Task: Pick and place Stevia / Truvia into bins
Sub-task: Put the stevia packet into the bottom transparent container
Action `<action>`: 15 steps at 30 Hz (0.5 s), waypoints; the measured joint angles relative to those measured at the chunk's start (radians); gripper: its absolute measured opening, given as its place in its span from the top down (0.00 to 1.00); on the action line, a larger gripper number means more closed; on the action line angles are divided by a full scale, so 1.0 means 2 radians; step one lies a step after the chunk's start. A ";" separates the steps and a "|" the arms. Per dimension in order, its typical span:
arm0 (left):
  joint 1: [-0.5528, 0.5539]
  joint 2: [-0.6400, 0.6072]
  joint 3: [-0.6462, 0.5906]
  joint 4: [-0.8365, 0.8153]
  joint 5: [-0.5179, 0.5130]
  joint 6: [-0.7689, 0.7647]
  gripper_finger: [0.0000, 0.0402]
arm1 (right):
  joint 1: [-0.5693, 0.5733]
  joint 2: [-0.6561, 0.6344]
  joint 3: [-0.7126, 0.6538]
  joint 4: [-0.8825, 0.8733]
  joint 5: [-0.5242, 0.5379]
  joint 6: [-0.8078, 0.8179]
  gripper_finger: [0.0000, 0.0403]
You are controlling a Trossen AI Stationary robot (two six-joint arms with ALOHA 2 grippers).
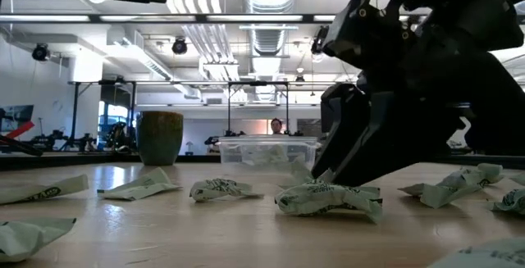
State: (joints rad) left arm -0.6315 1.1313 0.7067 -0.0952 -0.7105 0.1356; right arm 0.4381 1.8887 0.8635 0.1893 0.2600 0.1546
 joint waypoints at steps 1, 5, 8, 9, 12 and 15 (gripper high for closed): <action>0.000 0.000 0.000 0.000 0.000 0.000 0.61 | 0.000 0.002 0.000 0.000 0.000 0.000 0.54; 0.000 0.000 0.000 0.000 0.000 0.000 0.61 | 0.000 0.002 0.000 0.001 0.002 0.000 0.54; 0.000 0.000 0.000 0.000 0.000 0.000 0.61 | 0.000 0.002 0.000 0.001 0.017 -0.003 0.57; 0.000 0.000 0.000 0.000 0.000 0.000 0.61 | 0.000 0.002 0.000 0.000 0.020 -0.007 0.59; 0.000 0.000 0.000 0.000 0.000 0.000 0.61 | -0.001 0.002 0.000 0.000 0.028 -0.020 0.65; 0.000 0.000 0.000 0.000 0.000 0.000 0.61 | 0.000 0.002 0.000 0.000 0.028 -0.026 0.73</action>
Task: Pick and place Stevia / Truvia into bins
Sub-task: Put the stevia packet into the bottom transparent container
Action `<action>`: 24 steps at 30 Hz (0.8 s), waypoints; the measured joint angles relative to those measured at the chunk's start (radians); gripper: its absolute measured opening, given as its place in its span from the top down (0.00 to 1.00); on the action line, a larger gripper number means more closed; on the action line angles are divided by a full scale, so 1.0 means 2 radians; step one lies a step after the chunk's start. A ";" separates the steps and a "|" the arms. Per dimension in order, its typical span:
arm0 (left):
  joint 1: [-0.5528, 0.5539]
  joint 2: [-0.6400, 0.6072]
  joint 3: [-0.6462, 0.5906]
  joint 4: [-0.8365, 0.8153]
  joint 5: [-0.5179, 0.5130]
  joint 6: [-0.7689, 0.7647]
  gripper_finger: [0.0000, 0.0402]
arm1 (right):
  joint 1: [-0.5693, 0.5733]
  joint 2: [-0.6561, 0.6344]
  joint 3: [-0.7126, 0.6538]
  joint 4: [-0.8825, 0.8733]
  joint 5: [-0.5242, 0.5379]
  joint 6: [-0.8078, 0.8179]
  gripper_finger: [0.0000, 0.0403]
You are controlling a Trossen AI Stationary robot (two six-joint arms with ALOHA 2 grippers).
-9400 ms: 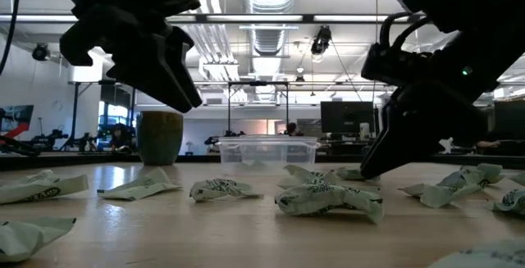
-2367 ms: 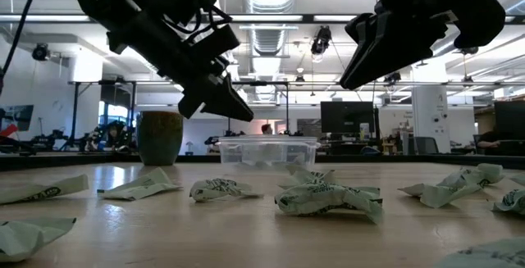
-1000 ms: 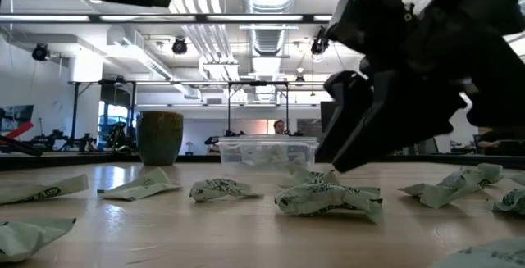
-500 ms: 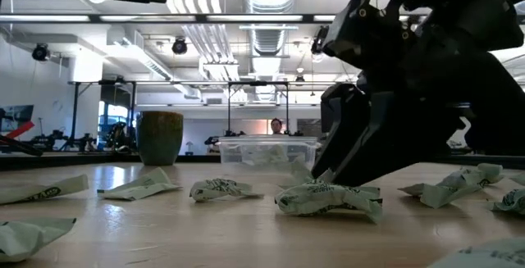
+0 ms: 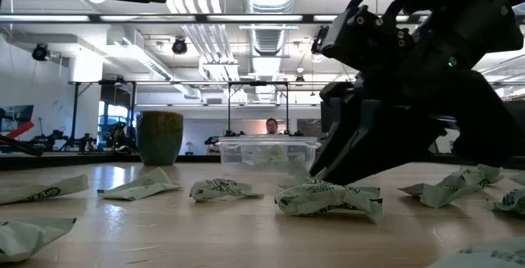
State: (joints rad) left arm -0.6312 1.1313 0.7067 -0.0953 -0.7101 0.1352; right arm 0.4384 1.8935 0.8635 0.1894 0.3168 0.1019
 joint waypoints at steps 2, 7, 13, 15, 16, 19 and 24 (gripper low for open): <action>0.000 0.000 0.000 0.000 0.000 0.000 0.61 | 0.000 0.000 0.000 0.000 0.000 -0.001 0.79; 0.000 0.000 0.000 0.000 0.000 -0.001 0.61 | 0.000 0.000 0.000 0.000 0.000 -0.008 0.91; 0.000 0.000 0.000 0.000 0.000 -0.001 0.61 | 0.001 -0.009 0.006 -0.006 -0.001 -0.018 0.98; 0.000 0.000 0.000 0.000 0.000 -0.001 0.61 | 0.001 -0.018 0.007 -0.009 0.000 -0.024 0.98; 0.000 0.000 0.000 0.000 0.000 -0.001 0.61 | 0.002 -0.023 0.007 -0.010 0.000 -0.027 0.98; 0.000 0.000 0.000 -0.001 0.000 -0.001 0.61 | 0.002 -0.043 0.007 -0.014 0.000 -0.041 0.98; 0.000 0.000 0.000 -0.001 0.001 0.000 0.61 | -0.001 -0.084 0.008 -0.044 0.055 -0.077 0.98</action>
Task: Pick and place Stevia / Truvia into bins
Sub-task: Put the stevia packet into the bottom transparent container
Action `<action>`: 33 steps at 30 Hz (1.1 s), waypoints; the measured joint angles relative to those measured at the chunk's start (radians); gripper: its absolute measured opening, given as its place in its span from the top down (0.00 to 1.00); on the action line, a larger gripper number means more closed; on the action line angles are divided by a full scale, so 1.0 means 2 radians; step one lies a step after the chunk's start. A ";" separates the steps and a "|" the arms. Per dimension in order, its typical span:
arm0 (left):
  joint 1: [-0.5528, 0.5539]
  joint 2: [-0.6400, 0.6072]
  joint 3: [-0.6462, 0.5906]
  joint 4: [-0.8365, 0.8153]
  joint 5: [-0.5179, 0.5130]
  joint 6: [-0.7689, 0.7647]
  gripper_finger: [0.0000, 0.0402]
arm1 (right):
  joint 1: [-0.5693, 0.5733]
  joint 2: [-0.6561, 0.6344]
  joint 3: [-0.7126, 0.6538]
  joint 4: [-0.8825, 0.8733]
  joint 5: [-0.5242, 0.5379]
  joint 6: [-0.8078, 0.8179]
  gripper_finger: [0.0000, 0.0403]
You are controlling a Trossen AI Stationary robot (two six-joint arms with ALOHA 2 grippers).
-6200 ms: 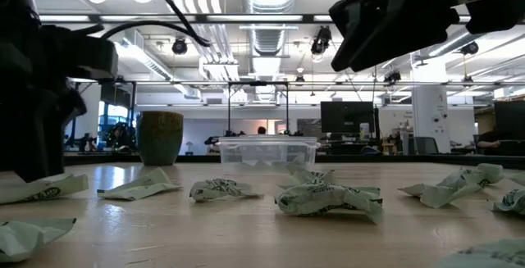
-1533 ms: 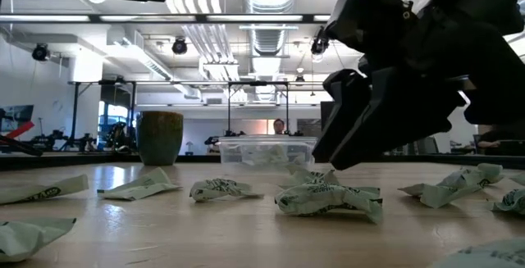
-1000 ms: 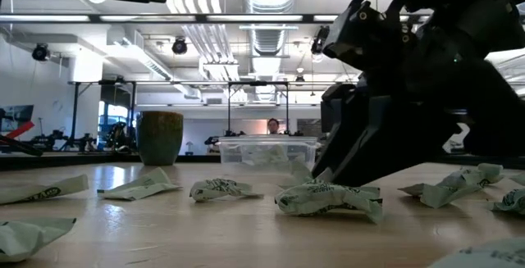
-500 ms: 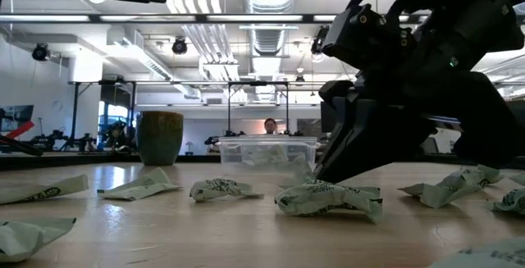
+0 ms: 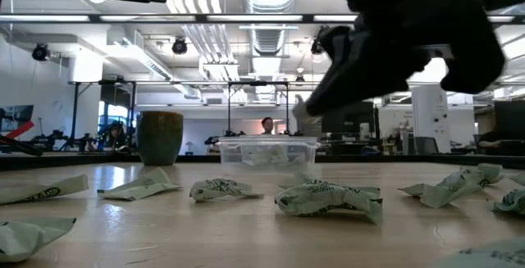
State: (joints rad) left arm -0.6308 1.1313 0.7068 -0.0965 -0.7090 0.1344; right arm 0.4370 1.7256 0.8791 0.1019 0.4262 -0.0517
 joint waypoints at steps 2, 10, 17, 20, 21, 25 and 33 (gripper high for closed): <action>0.000 0.000 0.000 0.000 0.000 0.000 0.61 | -0.007 -0.015 0.000 -0.017 0.041 -0.013 0.98; 0.000 0.000 0.000 0.000 0.000 0.000 0.61 | -0.076 -0.041 -0.002 -0.024 0.076 -0.042 0.98; 0.000 0.000 0.000 0.000 0.000 0.000 0.61 | -0.134 -0.041 -0.003 -0.023 0.002 -0.041 0.98; 0.000 0.000 0.000 0.000 0.000 0.000 0.61 | -0.141 -0.041 -0.003 -0.023 -0.003 -0.041 0.98; 0.000 0.000 -0.001 0.000 0.000 0.000 0.61 | -0.142 -0.041 -0.004 -0.023 -0.003 -0.041 0.98; 0.000 0.000 -0.002 0.000 0.000 0.000 0.61 | -0.143 -0.041 -0.006 -0.023 -0.004 -0.041 0.98; 0.000 0.000 -0.002 0.002 0.000 0.000 0.61 | -0.143 -0.041 -0.007 -0.023 -0.004 -0.043 0.98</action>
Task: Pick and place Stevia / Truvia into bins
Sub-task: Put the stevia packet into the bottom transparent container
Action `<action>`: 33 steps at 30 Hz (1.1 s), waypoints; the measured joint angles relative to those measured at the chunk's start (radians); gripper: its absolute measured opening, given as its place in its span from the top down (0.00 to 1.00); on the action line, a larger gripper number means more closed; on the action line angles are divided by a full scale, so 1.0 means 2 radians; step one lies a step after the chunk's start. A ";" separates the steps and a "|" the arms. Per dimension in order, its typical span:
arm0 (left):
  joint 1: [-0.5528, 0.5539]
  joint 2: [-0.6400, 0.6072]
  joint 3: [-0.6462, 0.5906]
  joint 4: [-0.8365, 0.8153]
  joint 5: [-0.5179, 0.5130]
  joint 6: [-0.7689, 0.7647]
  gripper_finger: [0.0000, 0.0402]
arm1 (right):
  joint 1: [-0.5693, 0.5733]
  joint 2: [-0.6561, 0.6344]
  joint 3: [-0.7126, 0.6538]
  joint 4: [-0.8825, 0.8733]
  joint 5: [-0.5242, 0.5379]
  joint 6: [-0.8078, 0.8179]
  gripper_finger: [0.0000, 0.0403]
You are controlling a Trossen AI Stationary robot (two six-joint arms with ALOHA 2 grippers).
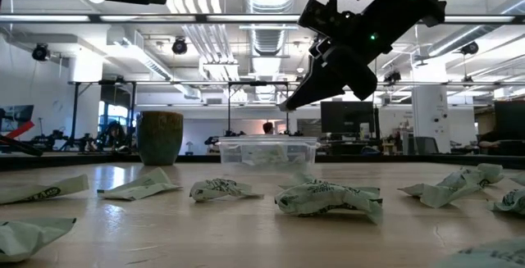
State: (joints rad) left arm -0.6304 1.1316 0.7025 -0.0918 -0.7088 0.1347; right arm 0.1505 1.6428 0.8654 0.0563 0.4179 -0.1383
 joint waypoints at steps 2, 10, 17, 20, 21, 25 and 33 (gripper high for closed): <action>0.000 0.000 0.000 0.001 0.000 0.000 0.61 | -0.001 0.000 0.000 0.001 0.000 0.002 0.98; 0.000 0.000 -0.001 0.001 0.000 0.000 0.61 | -0.025 0.000 -0.004 0.005 0.000 0.038 0.92; 0.000 0.000 -0.002 0.001 0.000 0.000 0.61 | -0.027 0.000 -0.006 0.004 0.000 0.039 0.77; 0.000 0.000 -0.003 0.000 0.000 -0.001 0.61 | -0.026 0.000 -0.006 0.000 0.000 0.038 0.73; 0.000 0.000 -0.003 -0.002 0.000 -0.005 0.61 | -0.026 0.000 -0.006 -0.001 0.000 0.038 0.72; 0.000 0.000 -0.003 -0.031 0.001 -0.036 0.61 | -0.023 0.000 -0.006 -0.010 0.000 0.037 0.69; 0.000 0.004 -0.004 -0.080 0.055 -0.114 0.61 | 0.002 -0.011 -0.006 -0.049 -0.001 0.039 0.68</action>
State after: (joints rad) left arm -0.6308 1.1402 0.6951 -0.2513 -0.5983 -0.0940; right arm 0.1552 1.6209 0.8524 -0.0427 0.4168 -0.0593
